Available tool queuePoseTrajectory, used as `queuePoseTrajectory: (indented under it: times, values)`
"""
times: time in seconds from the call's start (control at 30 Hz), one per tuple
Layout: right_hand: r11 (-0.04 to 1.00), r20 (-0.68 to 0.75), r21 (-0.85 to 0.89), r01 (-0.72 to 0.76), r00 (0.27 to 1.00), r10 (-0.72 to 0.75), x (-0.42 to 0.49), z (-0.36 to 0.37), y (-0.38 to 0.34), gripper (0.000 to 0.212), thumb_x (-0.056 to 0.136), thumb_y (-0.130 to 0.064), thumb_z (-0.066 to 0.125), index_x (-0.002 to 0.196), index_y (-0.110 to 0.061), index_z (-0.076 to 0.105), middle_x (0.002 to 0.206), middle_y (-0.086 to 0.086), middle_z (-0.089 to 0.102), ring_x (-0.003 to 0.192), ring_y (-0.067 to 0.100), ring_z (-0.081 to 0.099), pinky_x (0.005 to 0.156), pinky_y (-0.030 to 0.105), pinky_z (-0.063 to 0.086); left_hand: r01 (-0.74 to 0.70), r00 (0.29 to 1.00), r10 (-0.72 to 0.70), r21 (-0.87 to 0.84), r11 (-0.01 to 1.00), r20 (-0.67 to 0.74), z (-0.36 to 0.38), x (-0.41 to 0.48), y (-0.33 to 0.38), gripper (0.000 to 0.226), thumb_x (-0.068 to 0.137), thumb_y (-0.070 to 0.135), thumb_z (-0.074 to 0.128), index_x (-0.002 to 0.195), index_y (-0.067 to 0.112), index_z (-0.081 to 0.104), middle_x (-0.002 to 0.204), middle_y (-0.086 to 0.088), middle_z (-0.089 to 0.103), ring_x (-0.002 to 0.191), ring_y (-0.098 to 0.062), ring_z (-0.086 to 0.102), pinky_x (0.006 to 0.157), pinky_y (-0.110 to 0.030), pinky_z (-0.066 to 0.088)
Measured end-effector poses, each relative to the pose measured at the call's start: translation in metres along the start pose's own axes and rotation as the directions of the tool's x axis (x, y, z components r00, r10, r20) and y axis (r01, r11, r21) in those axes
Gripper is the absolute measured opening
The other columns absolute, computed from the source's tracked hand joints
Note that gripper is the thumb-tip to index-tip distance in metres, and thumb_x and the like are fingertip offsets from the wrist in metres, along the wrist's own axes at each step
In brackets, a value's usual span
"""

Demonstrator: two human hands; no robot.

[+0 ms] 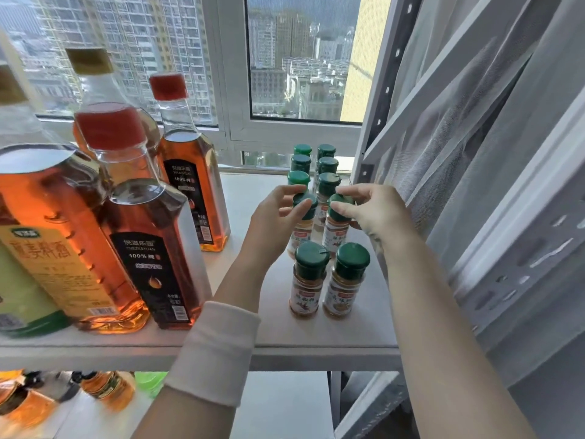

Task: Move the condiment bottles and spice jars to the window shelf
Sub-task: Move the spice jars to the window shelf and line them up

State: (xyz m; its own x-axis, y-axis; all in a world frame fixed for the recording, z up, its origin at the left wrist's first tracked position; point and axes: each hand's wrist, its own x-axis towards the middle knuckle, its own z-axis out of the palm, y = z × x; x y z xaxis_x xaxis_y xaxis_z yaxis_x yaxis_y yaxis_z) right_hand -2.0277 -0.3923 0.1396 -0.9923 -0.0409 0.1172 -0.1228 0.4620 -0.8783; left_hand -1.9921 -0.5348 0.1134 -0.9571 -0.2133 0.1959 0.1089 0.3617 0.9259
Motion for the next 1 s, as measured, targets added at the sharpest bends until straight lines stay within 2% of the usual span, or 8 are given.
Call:
queuePoseTrajectory:
  times: [0.13,0.27,0.4,0.6,0.8,1.0]
  values:
    - [0.999,0.005,0.039,-0.009,1.000,0.009,-0.001,-0.003,0.004,0.037,0.073,-0.012,0.076,0.109,-0.013,0.068,0.109,0.007,0.067,0.100,0.020,0.062,0.094,0.039,0.050,-0.018,1.000,0.017,0.013,1.000,0.014,-0.002,-0.001,-0.002,0.034,0.089,0.028,0.056,0.122,0.020,0.053,0.120,-0.005,0.060,0.098,-0.012,0.054,0.074,-0.017,0.043]
    - [0.998,0.032,0.057,-0.014,0.999,0.012,-0.007,-0.005,0.005,0.035,0.070,-0.012,0.078,0.104,-0.015,0.069,0.103,0.006,0.067,0.097,0.020,0.063,0.091,0.040,0.052,-0.014,1.000,0.013,0.004,1.000,0.017,-0.005,-0.005,-0.003,0.033,0.089,0.029,0.056,0.121,0.020,0.053,0.119,-0.005,0.060,0.101,-0.013,0.055,0.079,-0.023,0.045]
    - [0.998,0.070,0.050,-0.024,0.997,0.020,-0.013,-0.008,0.005,0.030,0.070,-0.013,0.078,0.099,-0.018,0.069,0.098,0.002,0.066,0.094,0.020,0.064,0.089,0.041,0.053,-0.027,0.999,0.027,0.017,0.999,0.021,-0.004,-0.010,-0.002,0.033,0.089,0.030,0.056,0.120,0.021,0.053,0.118,-0.003,0.059,0.099,-0.012,0.055,0.071,-0.016,0.044]
    - [1.000,0.087,0.025,-0.009,0.996,0.007,-0.020,-0.009,0.001,0.028,0.072,-0.016,0.077,0.097,-0.021,0.067,0.086,-0.008,0.060,0.091,0.017,0.062,0.087,0.038,0.054,-0.029,0.999,0.029,0.000,1.000,0.018,-0.003,-0.014,-0.002,0.032,0.088,0.030,0.057,0.119,0.021,0.053,0.119,-0.004,0.060,0.102,-0.014,0.056,0.072,-0.015,0.045]
    - [0.998,0.039,0.057,-0.016,0.999,0.014,-0.019,-0.007,0.002,0.028,0.071,-0.013,0.078,0.096,-0.019,0.069,0.095,0.001,0.064,0.092,0.020,0.063,0.088,0.041,0.054,-0.043,0.999,0.043,0.020,0.999,0.001,-0.003,-0.014,-0.002,0.034,0.088,0.031,0.057,0.120,0.020,0.052,0.120,-0.004,0.059,0.100,-0.011,0.054,0.068,-0.011,0.042]
    - [1.000,0.071,0.028,-0.013,0.997,0.011,-0.018,-0.007,0.000,0.028,0.073,-0.018,0.077,0.098,-0.021,0.067,0.095,-0.002,0.063,0.095,0.020,0.062,0.088,0.040,0.053,-0.059,0.998,0.059,0.032,0.998,0.008,-0.002,-0.013,-0.002,0.035,0.088,0.032,0.056,0.121,0.021,0.051,0.122,-0.002,0.058,0.101,-0.010,0.052,0.069,-0.009,0.041]
